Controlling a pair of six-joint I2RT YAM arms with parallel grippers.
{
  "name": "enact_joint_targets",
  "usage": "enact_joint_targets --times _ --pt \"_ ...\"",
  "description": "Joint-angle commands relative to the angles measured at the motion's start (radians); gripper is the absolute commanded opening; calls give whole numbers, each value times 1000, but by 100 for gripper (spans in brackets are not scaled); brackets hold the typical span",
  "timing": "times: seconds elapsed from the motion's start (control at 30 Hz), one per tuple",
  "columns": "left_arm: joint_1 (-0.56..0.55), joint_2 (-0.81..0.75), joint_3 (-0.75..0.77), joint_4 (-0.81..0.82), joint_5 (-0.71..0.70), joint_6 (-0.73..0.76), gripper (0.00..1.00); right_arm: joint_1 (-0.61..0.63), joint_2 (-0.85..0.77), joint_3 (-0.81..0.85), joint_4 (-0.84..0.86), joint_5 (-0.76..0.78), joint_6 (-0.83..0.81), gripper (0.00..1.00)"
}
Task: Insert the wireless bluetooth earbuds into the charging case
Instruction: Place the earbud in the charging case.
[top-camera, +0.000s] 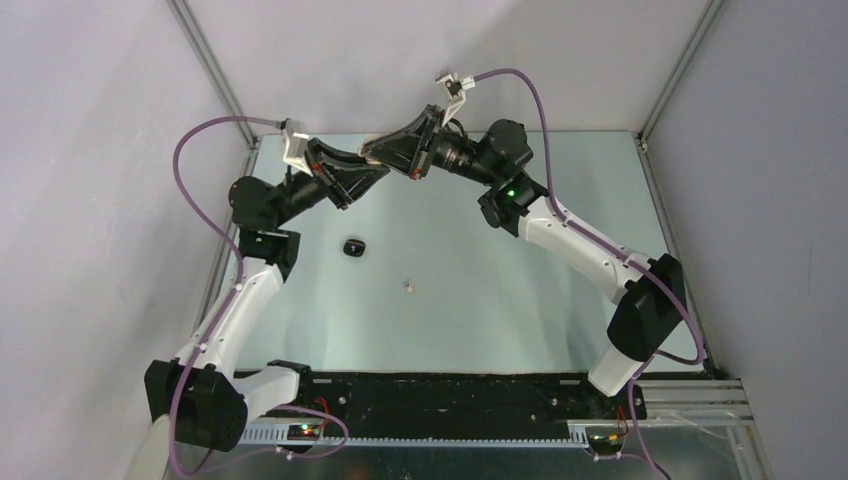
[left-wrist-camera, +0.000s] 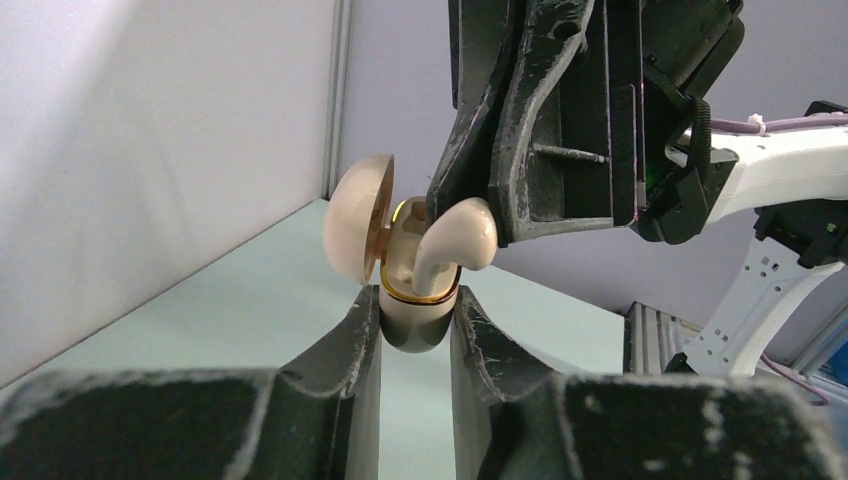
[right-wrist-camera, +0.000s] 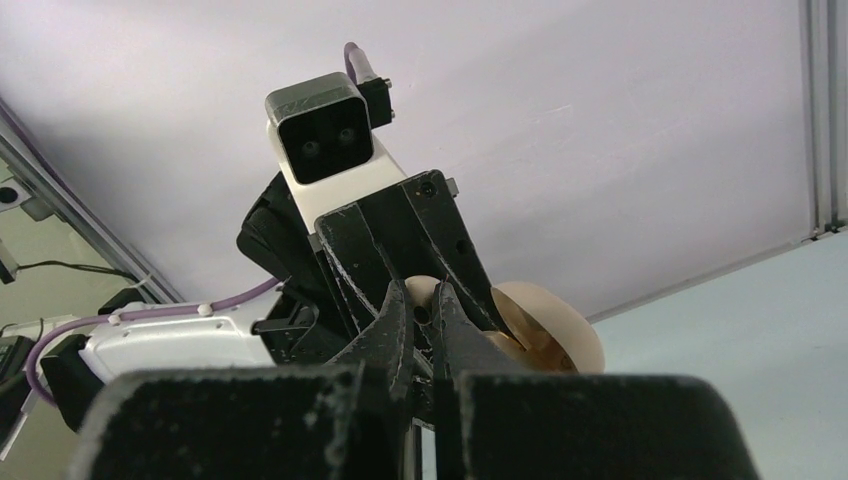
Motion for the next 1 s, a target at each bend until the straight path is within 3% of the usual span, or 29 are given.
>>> enact_joint_targets --times 0.0,0.97 --pt "14 -41 61 42 -15 12 0 6 -10 10 -6 51 -50 0" --pt "29 -60 67 38 -68 28 0 44 21 36 -41 157 -34 0"
